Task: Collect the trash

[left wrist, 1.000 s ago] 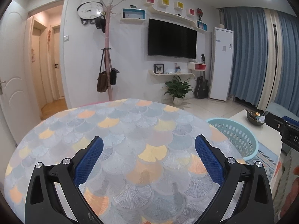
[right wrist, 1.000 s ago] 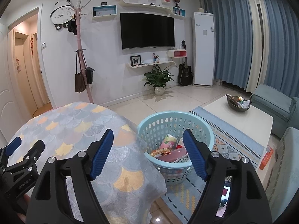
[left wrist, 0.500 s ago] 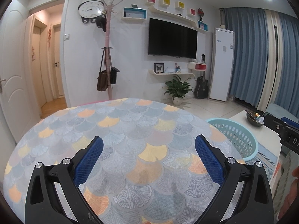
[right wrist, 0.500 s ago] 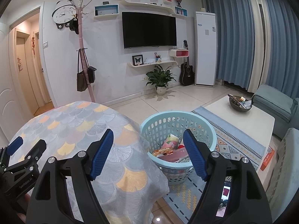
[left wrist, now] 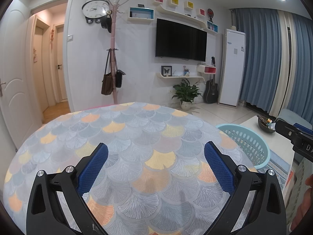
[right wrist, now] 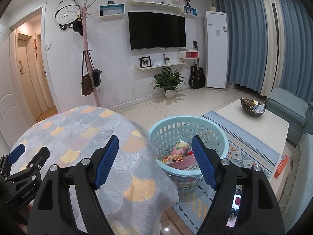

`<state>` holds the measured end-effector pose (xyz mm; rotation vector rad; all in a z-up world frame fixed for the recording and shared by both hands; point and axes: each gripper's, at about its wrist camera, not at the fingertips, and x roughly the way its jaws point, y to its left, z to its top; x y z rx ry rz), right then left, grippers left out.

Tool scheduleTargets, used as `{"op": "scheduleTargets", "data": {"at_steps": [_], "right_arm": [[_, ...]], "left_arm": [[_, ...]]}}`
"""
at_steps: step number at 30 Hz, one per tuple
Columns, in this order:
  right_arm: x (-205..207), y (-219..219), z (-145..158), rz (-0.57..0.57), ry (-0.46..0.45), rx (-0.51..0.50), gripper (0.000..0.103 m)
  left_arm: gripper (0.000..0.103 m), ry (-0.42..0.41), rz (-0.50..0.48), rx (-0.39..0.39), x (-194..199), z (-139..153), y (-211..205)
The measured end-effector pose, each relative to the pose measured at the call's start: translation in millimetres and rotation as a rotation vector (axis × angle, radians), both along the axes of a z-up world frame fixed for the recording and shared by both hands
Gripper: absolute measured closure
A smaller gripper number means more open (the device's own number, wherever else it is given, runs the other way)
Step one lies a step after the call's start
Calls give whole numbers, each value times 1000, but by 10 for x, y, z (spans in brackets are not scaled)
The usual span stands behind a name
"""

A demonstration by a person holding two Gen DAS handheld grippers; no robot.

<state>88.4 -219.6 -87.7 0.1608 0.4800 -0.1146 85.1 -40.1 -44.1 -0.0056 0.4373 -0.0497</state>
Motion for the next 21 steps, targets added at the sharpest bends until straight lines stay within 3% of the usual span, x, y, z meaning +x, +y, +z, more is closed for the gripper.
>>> {"op": "scheduleTargets", "data": {"at_steps": [21], "right_arm": [[0, -2, -4, 8, 9, 2, 30]], "left_arm": [[7, 4, 3, -7, 3, -15, -2]]}}
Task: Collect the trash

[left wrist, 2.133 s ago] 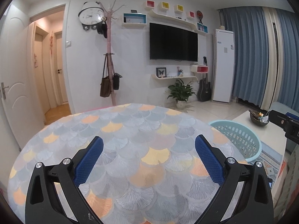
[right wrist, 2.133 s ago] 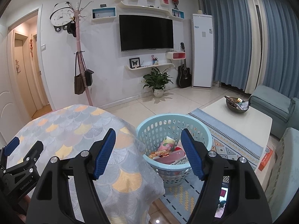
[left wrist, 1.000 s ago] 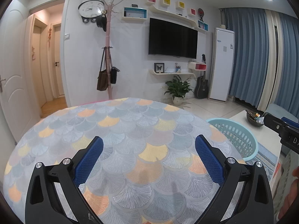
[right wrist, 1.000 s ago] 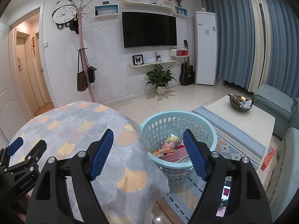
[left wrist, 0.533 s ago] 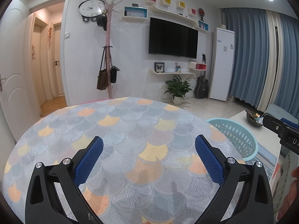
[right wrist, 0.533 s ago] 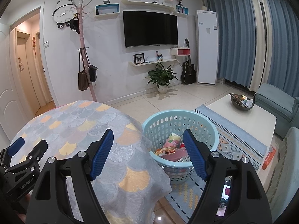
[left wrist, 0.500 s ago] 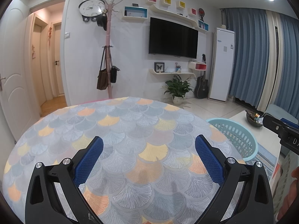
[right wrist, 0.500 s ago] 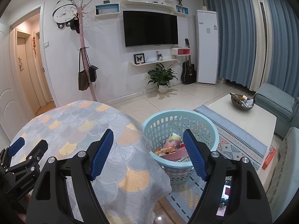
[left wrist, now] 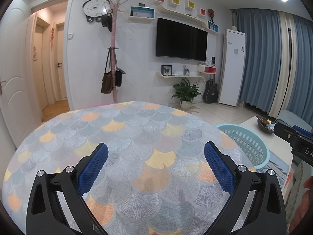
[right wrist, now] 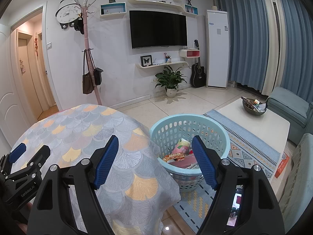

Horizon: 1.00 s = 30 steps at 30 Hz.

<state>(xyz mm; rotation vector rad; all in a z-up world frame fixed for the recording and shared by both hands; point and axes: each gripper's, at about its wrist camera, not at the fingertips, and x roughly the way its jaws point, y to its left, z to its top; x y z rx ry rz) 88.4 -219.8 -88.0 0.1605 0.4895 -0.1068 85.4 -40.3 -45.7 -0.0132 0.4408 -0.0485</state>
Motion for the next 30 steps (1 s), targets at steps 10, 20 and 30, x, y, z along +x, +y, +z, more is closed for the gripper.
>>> {"op": "scheduleTargets", "data": {"at_steps": [10, 20, 30], "right_arm": [[3, 6, -19, 1, 2, -2, 30], [0, 0, -31, 2, 4, -1, 30], [-7, -12, -57, 3, 8, 2, 30]], "left_arm": [[7, 0, 0, 1, -4, 2, -2], [7, 0, 0, 1, 0, 8, -4], [7, 0, 0, 2, -7, 1, -13]]}}
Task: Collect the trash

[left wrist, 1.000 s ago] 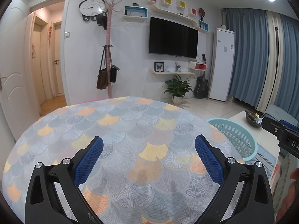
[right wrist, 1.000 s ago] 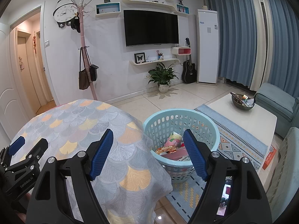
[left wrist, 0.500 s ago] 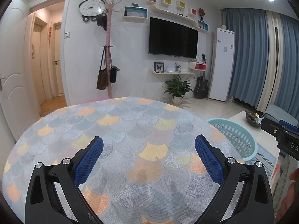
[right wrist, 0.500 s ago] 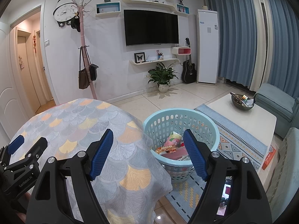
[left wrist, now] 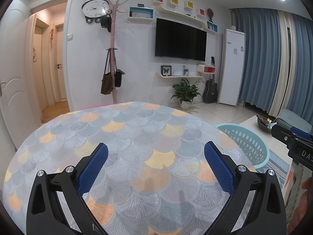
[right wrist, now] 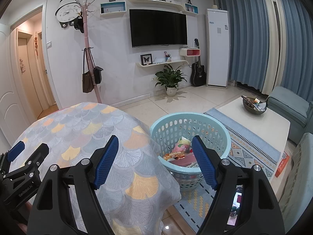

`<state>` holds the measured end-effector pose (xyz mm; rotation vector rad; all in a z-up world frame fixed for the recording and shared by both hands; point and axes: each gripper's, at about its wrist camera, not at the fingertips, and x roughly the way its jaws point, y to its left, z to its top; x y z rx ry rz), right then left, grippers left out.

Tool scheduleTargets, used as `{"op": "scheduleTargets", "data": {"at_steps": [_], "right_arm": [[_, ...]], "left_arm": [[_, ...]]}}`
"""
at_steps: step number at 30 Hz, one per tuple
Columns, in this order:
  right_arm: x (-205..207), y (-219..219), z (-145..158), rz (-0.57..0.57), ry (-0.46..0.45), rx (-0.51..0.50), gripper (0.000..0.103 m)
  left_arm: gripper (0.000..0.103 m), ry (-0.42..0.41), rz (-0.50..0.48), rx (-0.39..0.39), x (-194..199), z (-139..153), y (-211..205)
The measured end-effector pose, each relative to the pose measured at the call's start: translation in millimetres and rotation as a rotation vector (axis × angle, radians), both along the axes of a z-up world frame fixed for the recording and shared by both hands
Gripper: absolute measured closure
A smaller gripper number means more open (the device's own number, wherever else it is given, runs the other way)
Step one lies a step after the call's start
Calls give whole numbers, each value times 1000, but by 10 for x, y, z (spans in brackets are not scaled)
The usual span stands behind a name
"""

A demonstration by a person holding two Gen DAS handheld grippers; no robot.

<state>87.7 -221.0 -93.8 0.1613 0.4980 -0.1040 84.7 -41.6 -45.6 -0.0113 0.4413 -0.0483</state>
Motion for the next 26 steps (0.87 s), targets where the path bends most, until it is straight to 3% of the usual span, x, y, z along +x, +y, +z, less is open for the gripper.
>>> {"op": "scheduleTargets", "data": {"at_steps": [9, 26], "right_arm": [[35, -32, -2, -2, 2, 4, 30], [87, 103, 184, 33, -14, -1, 30]], "left_arm": [[7, -13, 0, 23, -12, 14, -41], [7, 35, 41, -18, -50, 294, 203]]}}
